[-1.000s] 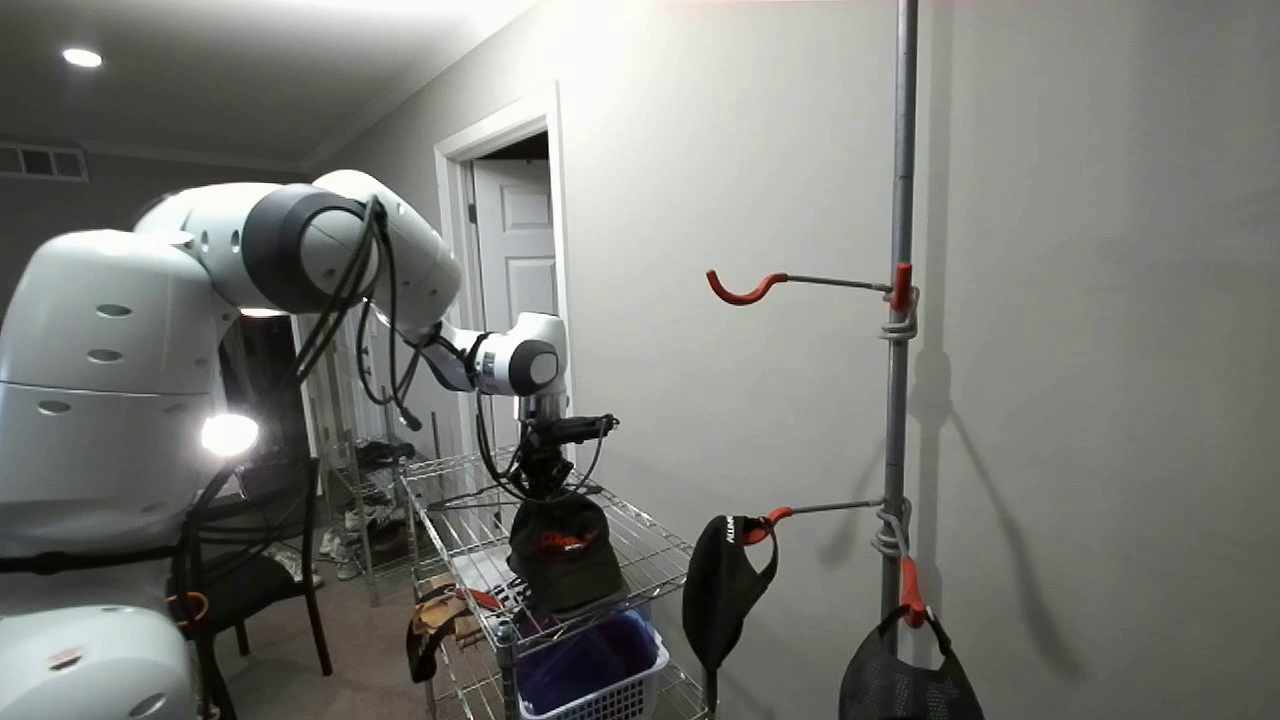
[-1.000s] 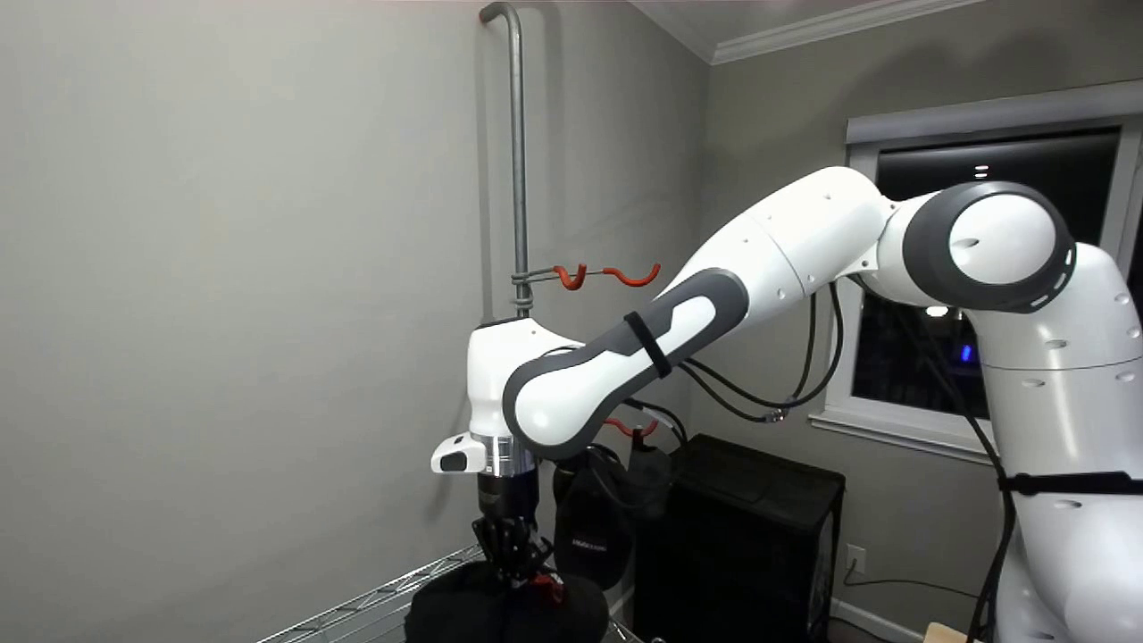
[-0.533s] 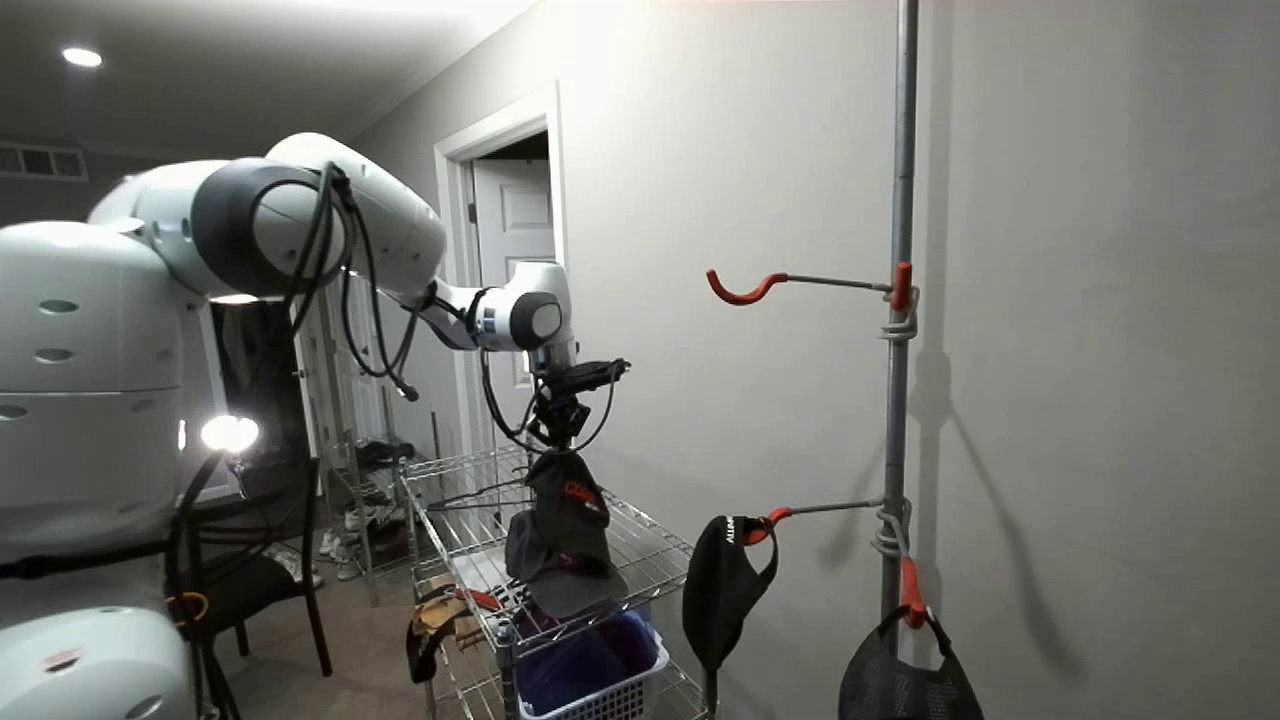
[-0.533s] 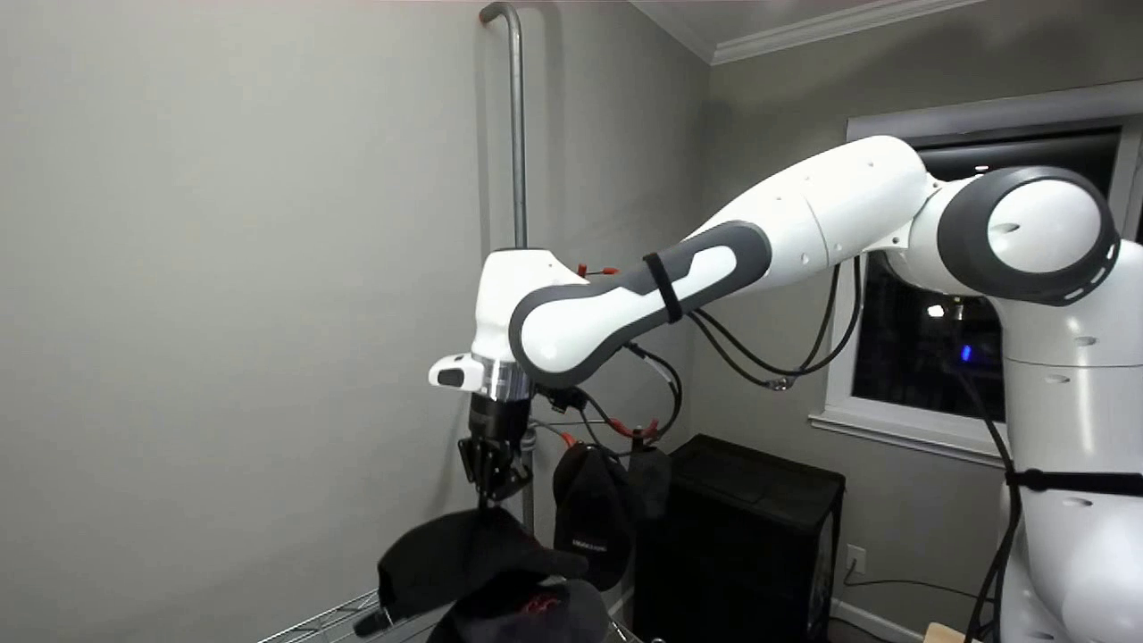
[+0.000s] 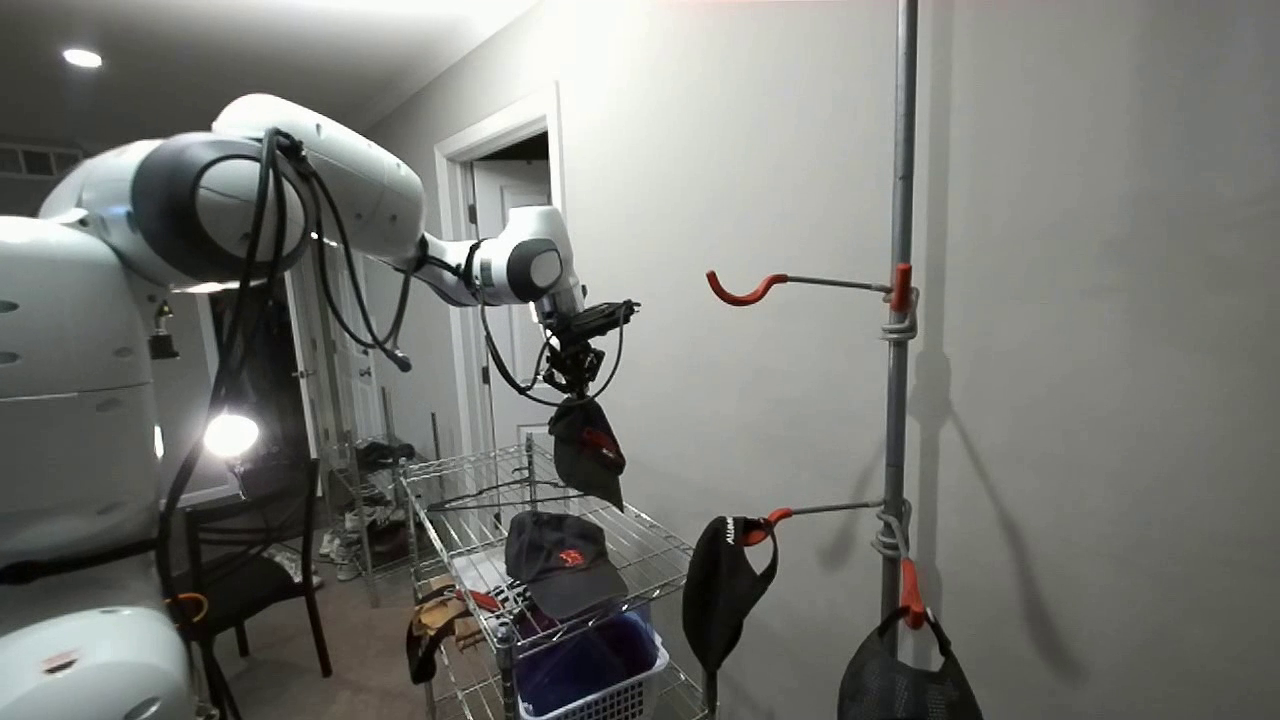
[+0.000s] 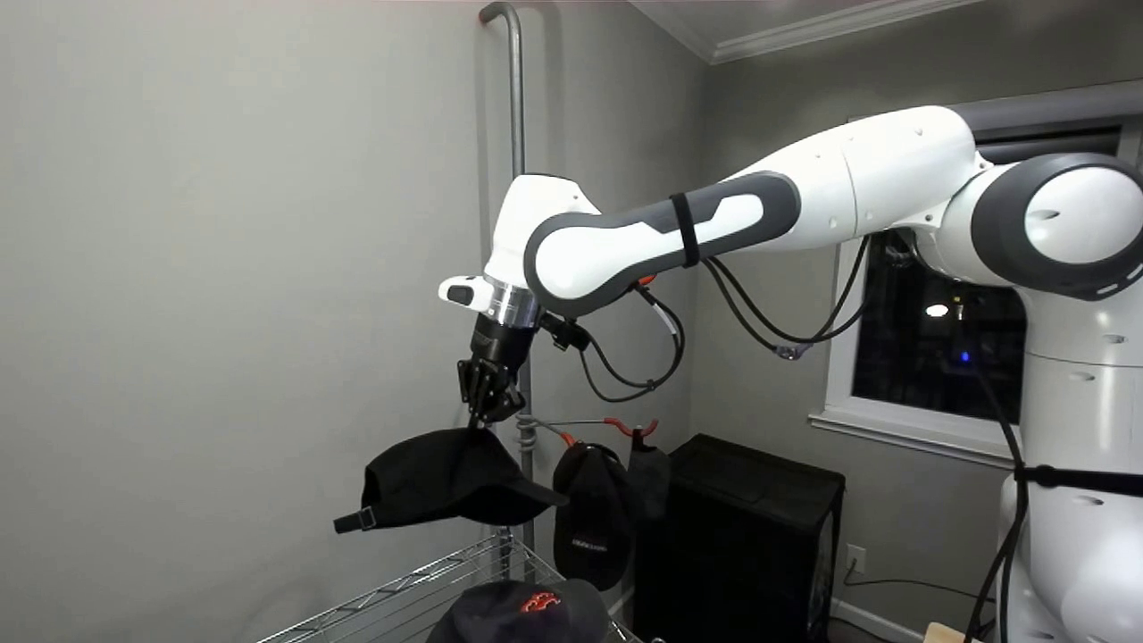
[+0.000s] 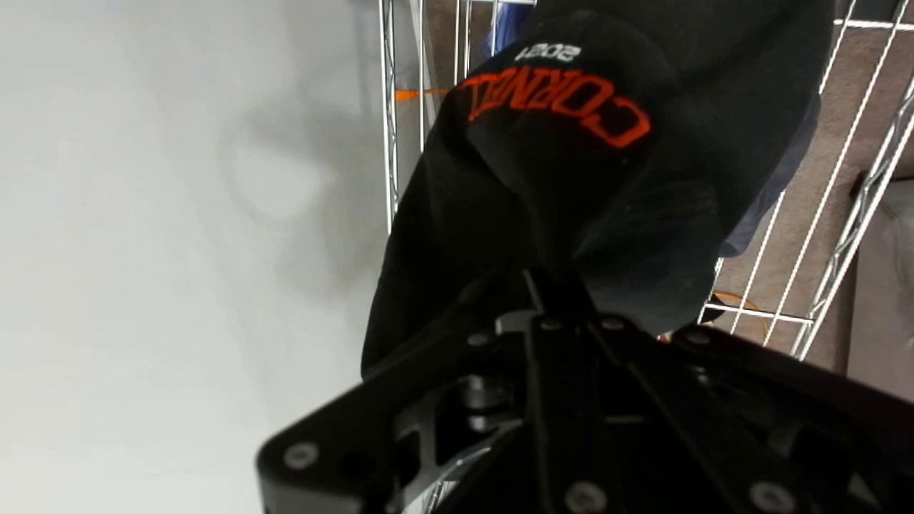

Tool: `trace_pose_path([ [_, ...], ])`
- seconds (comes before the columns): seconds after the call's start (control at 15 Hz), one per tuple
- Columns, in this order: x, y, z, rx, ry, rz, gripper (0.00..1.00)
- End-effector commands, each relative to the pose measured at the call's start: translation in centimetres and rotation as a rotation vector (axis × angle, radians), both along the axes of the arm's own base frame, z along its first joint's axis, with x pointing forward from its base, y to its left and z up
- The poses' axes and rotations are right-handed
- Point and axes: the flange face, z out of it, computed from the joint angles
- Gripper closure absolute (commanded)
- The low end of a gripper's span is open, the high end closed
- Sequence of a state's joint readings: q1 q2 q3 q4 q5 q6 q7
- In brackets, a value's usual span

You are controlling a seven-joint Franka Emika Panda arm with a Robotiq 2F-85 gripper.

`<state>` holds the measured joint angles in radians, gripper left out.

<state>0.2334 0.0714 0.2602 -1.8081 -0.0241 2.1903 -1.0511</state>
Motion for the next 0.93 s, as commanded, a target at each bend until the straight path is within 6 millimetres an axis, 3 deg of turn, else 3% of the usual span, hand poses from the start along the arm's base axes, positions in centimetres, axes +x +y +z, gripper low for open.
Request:
trace_pose_path([
  [0.0, -0.4, -1.0, 1.2, 0.021, -0.022, -0.006, 1.00],
  [0.2, -2.6, -2.5, 3.1, 0.031, -0.030, 0.001, 1.00],
  [0.4, -5.1, -5.3, 6.3, 0.053, -0.065, -0.027, 1.00],
  [0.87, -8.5, -14.1, 12.2, 0.125, -0.152, -0.208, 1.00],
])
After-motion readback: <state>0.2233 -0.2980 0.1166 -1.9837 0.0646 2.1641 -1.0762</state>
